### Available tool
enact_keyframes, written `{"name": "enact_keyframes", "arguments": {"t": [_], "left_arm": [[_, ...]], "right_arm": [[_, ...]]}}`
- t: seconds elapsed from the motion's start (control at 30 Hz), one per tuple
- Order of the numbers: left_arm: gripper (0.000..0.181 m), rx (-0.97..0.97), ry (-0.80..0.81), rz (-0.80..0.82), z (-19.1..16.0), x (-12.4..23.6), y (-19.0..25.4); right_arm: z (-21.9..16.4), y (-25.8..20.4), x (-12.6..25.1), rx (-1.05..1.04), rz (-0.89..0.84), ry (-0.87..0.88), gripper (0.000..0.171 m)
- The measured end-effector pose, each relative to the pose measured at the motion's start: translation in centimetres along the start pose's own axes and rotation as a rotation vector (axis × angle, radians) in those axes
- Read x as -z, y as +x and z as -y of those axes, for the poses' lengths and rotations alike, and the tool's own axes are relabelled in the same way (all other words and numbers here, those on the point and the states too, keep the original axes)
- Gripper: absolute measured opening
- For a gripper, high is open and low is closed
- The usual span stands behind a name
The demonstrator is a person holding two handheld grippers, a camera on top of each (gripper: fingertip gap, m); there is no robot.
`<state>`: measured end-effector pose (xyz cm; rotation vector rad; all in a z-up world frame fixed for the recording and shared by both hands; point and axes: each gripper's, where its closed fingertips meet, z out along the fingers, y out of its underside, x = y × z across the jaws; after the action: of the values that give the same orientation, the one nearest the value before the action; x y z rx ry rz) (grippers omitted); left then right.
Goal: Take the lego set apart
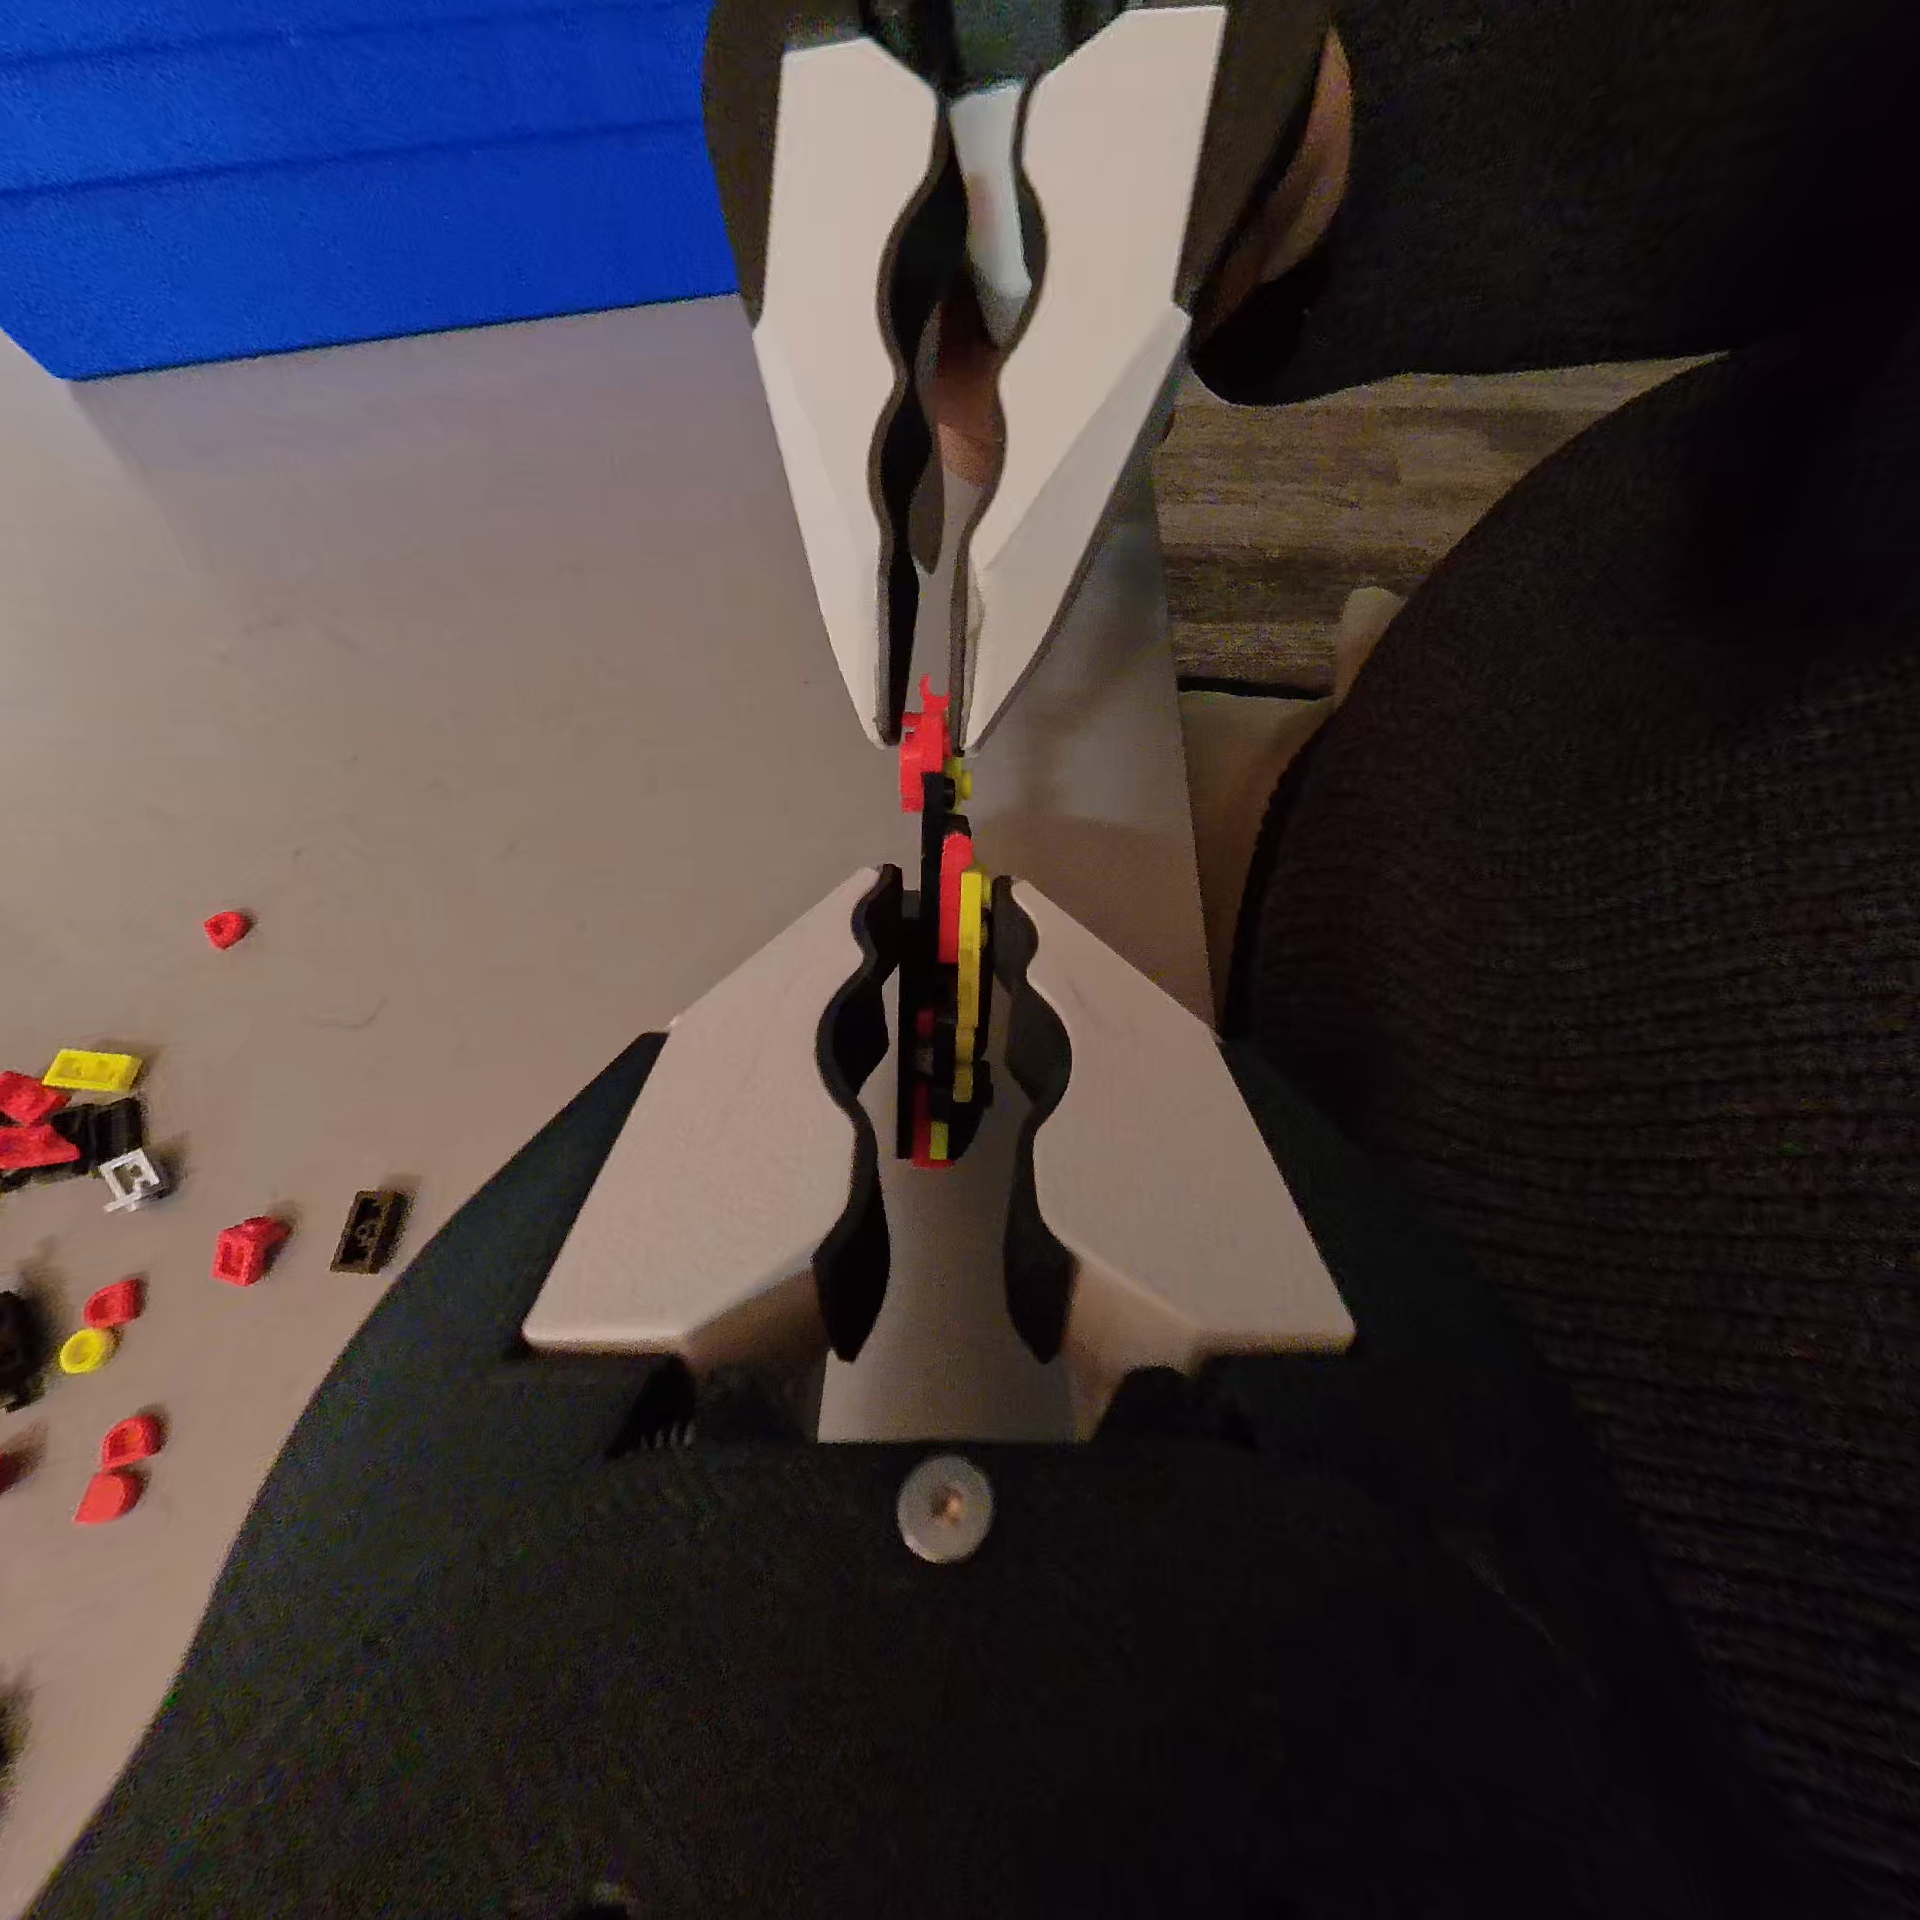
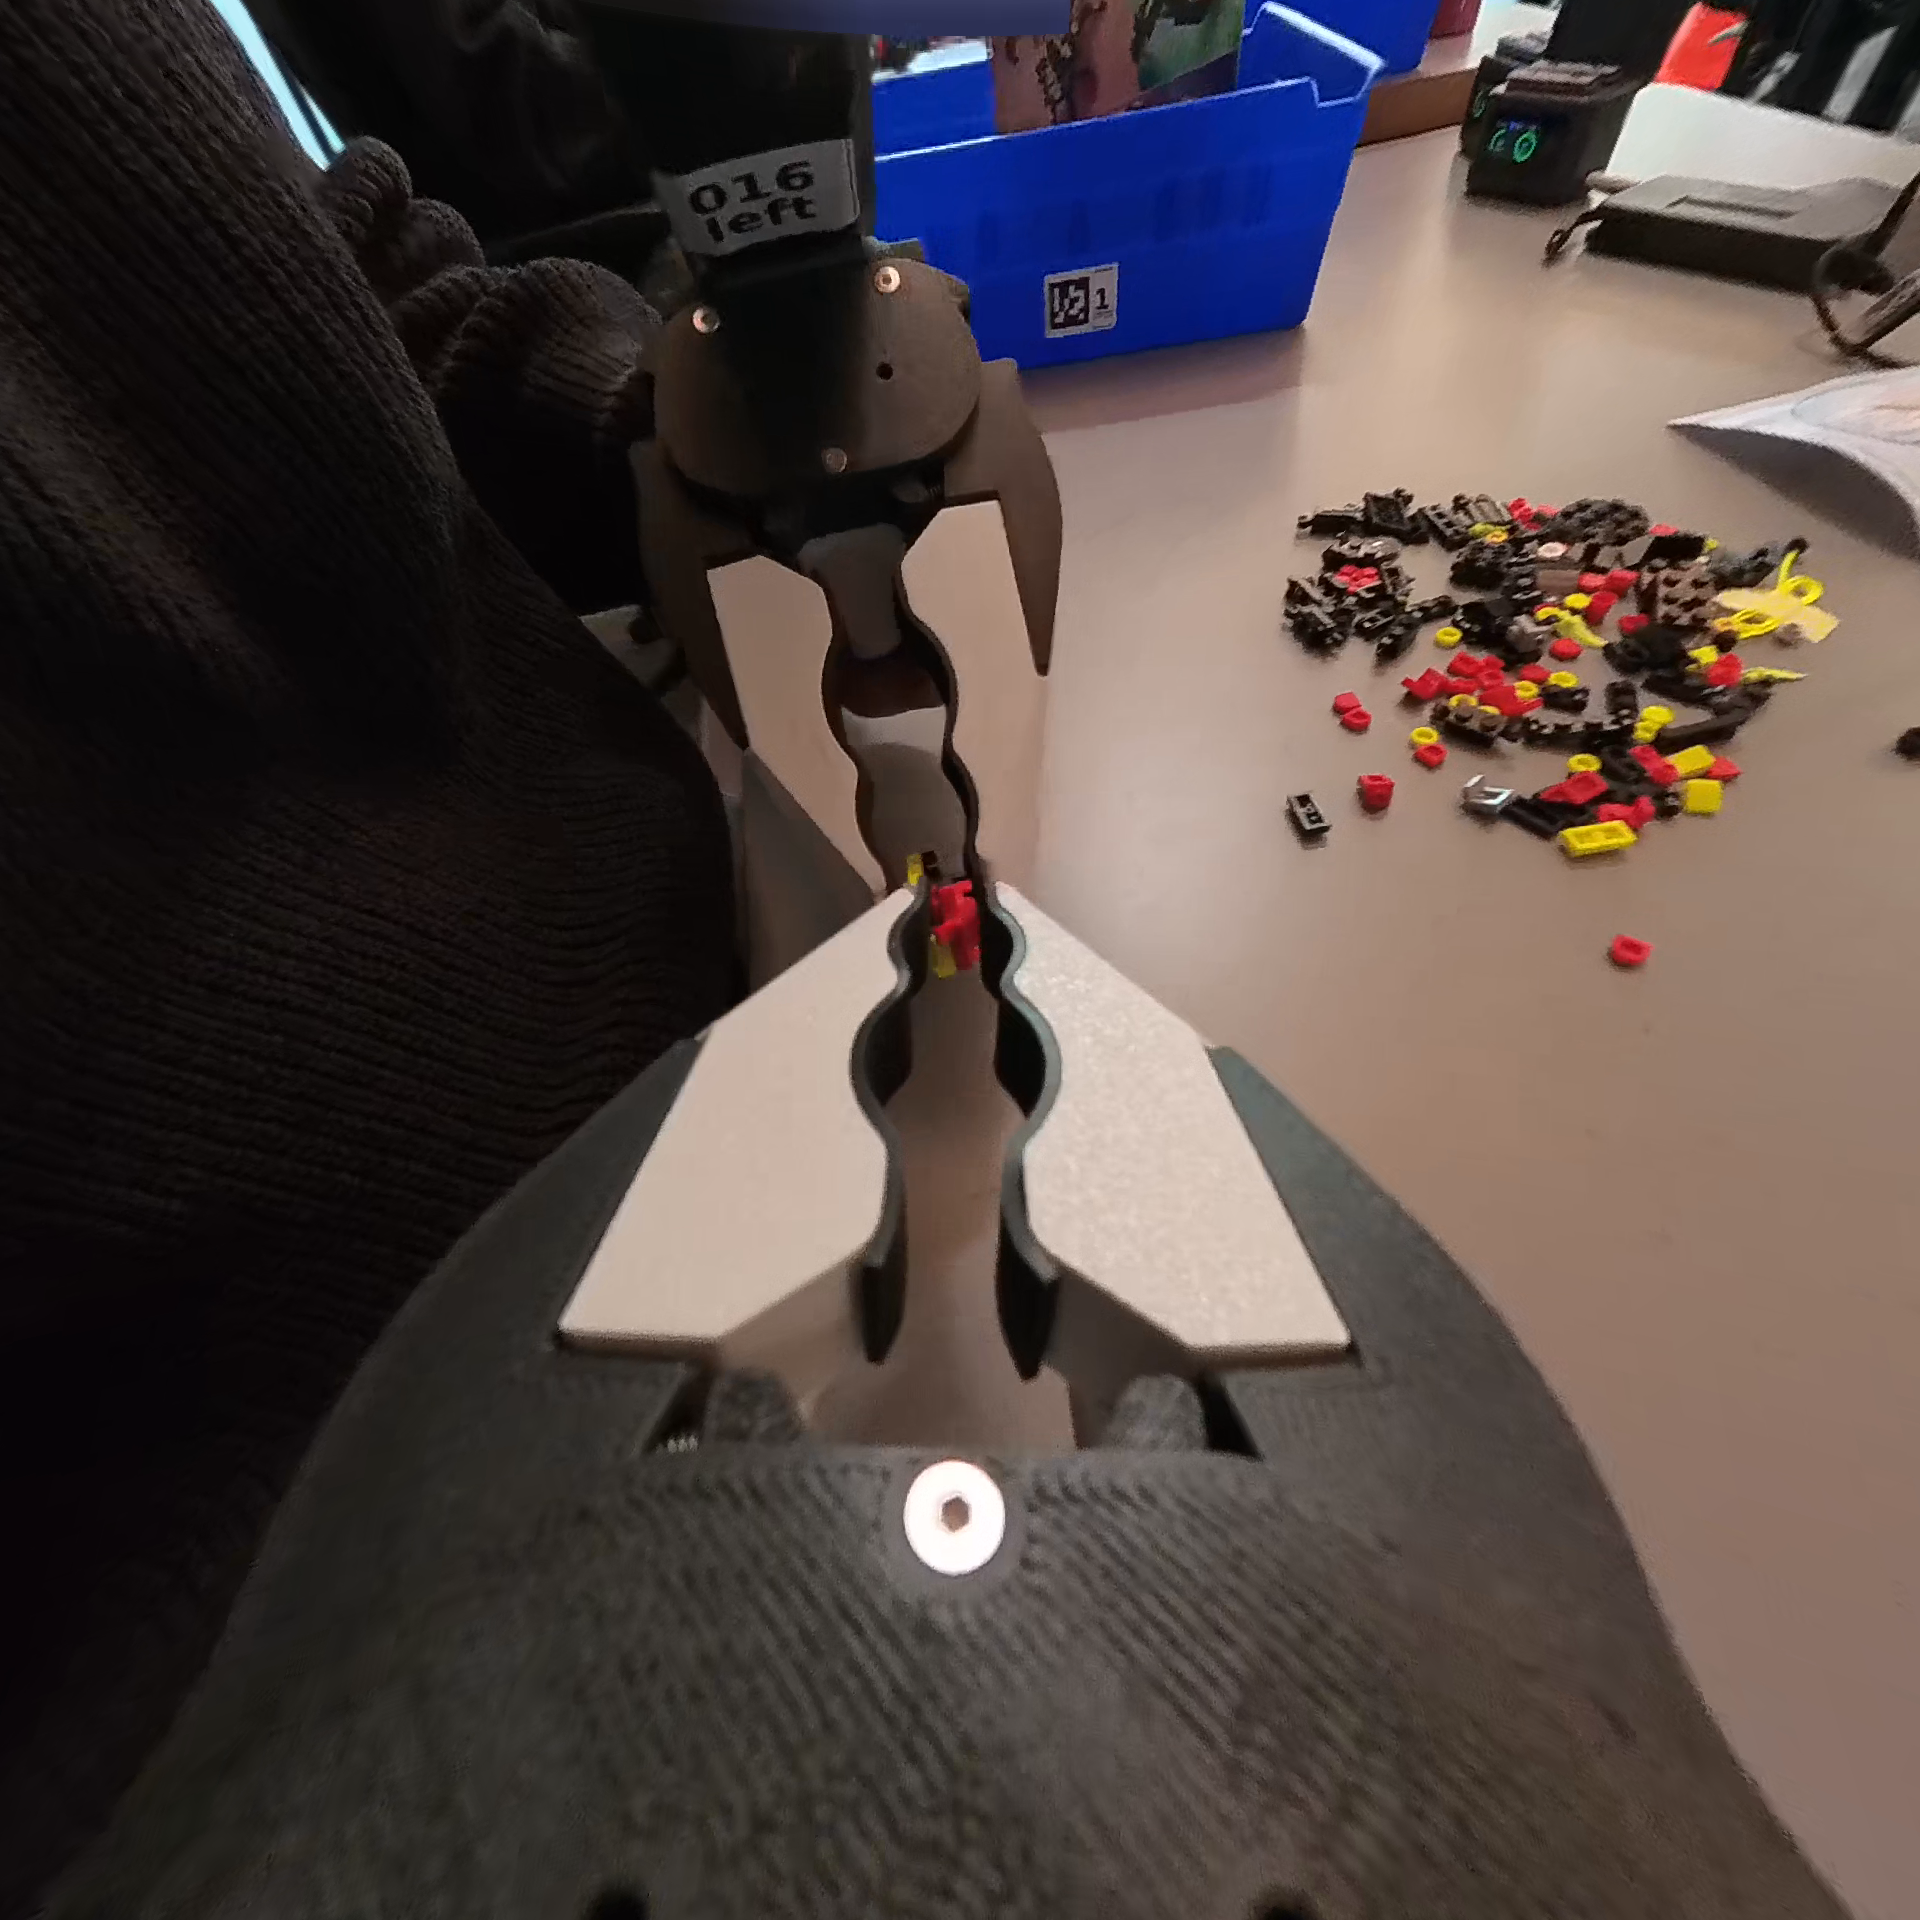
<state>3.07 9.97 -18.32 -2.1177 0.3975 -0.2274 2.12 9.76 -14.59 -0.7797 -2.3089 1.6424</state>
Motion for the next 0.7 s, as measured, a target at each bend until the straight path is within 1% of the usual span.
{"name": "enact_keyframes", "arguments": {"t": [0.1,0.2,0.33,0.4,0.47,0.53,0.7], "left_arm": [[0.014,-0.001,-0.002,-0.033,0.0,-0.1,0.6],[0.013,0.052,0.001,-0.074,0.1,-0.1,0.9],[0.013,0.079,0.011,-0.119,0.2,0.1,1.5],[0.013,0.131,0.034,-0.154,0.7,0.2,1.7],[0.013,0.18,0.041,-0.184,0.9,0.3,1.8],[0.014,0.183,0.046,-0.179,0.9,0.3,1.7],[0.013,0.208,0.061,-0.204,1.2,0.5,1.9]], "right_arm": [[-0.2,-0.4,0.0,-0.089,0.073,0.013,0.008],[-0.3,-0.6,0.0,-0.156,0.114,0.025,0.008],[-0.2,-0.9,0.0,-0.163,0.134,0.027,0.008],[-0.1,-1.2,-0.1,-0.161,0.148,0.026,0.009],[-0.2,-1.2,-0.2,-0.179,0.153,0.031,0.014],[-0.1,-1.1,-0.2,-0.194,0.155,0.036,0.009],[0.2,-1.4,-0.1,-0.21,0.182,0.055,0.01]]}}
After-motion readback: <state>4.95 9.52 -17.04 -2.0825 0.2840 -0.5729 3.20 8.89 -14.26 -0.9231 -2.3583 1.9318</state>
